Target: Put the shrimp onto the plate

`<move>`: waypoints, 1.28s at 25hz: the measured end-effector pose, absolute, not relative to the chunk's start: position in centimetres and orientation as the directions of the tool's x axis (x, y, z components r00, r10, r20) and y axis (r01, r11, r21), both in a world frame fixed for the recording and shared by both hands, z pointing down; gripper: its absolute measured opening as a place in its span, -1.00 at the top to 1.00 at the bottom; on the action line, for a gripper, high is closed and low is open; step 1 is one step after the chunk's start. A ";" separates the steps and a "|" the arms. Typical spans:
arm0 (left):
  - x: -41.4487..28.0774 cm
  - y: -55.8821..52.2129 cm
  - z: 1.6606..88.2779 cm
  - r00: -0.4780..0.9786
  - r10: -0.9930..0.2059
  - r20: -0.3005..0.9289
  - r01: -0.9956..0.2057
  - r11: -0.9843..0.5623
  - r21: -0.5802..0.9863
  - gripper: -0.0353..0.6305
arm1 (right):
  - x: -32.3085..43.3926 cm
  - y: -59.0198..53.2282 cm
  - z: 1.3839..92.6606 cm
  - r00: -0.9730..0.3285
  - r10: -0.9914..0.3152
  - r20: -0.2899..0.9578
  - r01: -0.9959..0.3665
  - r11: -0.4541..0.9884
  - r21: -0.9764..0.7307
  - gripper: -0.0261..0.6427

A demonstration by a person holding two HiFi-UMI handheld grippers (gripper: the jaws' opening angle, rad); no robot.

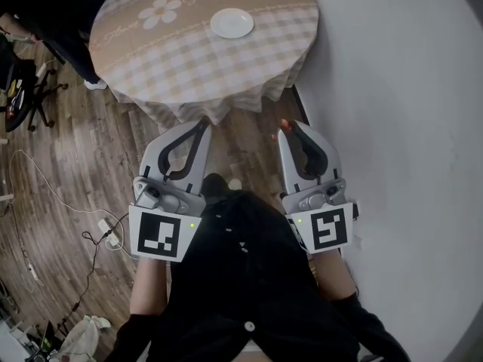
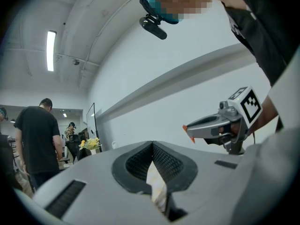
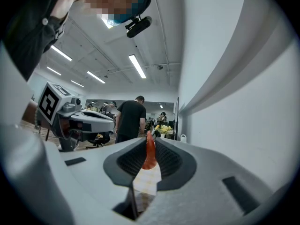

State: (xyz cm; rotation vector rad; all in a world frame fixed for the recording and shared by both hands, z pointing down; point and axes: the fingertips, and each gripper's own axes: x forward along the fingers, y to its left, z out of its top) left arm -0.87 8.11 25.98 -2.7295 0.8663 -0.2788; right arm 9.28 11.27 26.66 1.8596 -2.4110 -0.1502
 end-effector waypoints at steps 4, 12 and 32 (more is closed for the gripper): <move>-0.5 7.7 25.8 0.805 -0.585 0.097 -0.532 -0.785 -0.317 0.89 | 9.4 11.2 26.6 -0.257 -0.966 0.021 -0.955 0.257 0.151 0.79; 0.5 6.7 26.0 0.810 -0.579 0.097 -0.527 -0.789 -0.315 0.89 | 10.2 10.8 26.9 -0.252 -0.967 0.032 -0.953 0.254 0.163 0.79; 2.9 -2.4 26.2 0.841 -0.534 0.085 -0.488 -0.817 -0.308 0.89 | 11.8 2.2 27.5 -0.215 -0.975 0.048 -0.961 0.220 0.165 0.79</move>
